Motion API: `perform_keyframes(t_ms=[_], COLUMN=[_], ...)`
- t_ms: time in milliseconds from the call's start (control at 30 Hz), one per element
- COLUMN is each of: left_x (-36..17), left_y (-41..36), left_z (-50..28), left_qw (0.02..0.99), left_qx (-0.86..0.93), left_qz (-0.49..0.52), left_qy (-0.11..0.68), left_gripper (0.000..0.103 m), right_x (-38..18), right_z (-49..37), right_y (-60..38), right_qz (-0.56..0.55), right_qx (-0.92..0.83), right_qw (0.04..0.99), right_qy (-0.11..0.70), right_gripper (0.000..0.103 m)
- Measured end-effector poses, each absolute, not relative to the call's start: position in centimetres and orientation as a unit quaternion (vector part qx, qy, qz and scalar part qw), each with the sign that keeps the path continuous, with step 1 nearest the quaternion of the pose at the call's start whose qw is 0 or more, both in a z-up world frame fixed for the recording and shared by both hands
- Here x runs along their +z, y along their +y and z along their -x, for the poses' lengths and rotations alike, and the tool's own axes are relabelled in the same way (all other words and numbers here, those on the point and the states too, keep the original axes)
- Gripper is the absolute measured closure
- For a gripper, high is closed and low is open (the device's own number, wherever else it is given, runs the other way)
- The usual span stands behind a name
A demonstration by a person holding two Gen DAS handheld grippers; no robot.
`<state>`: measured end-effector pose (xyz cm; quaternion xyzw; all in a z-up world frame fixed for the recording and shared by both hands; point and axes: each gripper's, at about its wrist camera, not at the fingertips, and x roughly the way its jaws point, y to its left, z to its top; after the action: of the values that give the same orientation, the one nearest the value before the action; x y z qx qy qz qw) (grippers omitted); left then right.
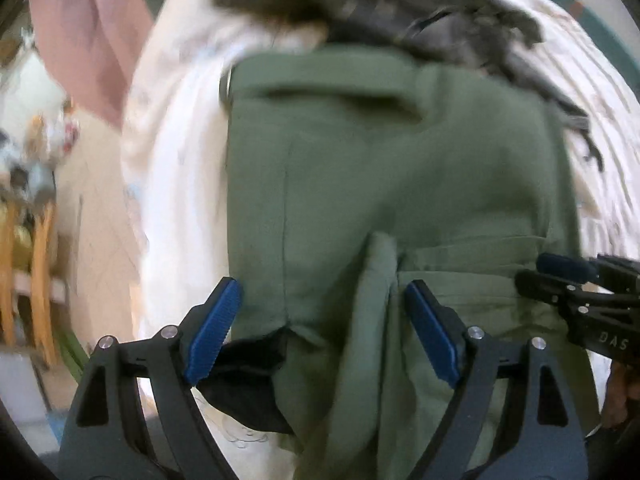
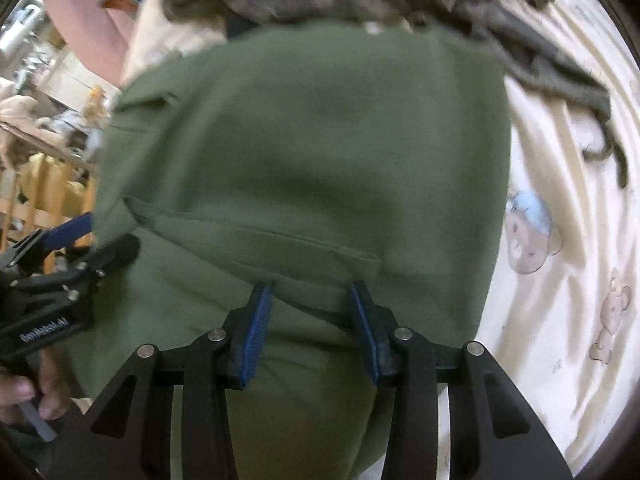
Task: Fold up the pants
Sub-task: 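Open both grippers and press the folded pants flat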
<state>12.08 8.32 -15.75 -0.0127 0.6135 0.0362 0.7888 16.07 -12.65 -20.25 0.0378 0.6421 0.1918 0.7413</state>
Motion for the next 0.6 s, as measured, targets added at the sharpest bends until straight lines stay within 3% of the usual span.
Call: perform_keyframes(t_ms=[233, 600], left_x=[-18.9, -18.6], left_y=[9.6, 8.3], left_z=[-12.2, -11.8], left_qw=[0.771, 0.784], left_qx=[0.046, 0.07], left_qz=[0.028, -0.003], left_qy=[0.635, 0.617], left_gripper=[0.015, 0.012], right_x=[-22.4, -21.3], right_z=[-17.1, -16.0], right_y=[-12.9, -11.6], right_qz=[-0.055, -0.04], right_qx=[0.188, 0.181], right_qw=[0.726, 0.734], right_qy=[0.659, 0.654], right_gripper=[0.061, 0.06])
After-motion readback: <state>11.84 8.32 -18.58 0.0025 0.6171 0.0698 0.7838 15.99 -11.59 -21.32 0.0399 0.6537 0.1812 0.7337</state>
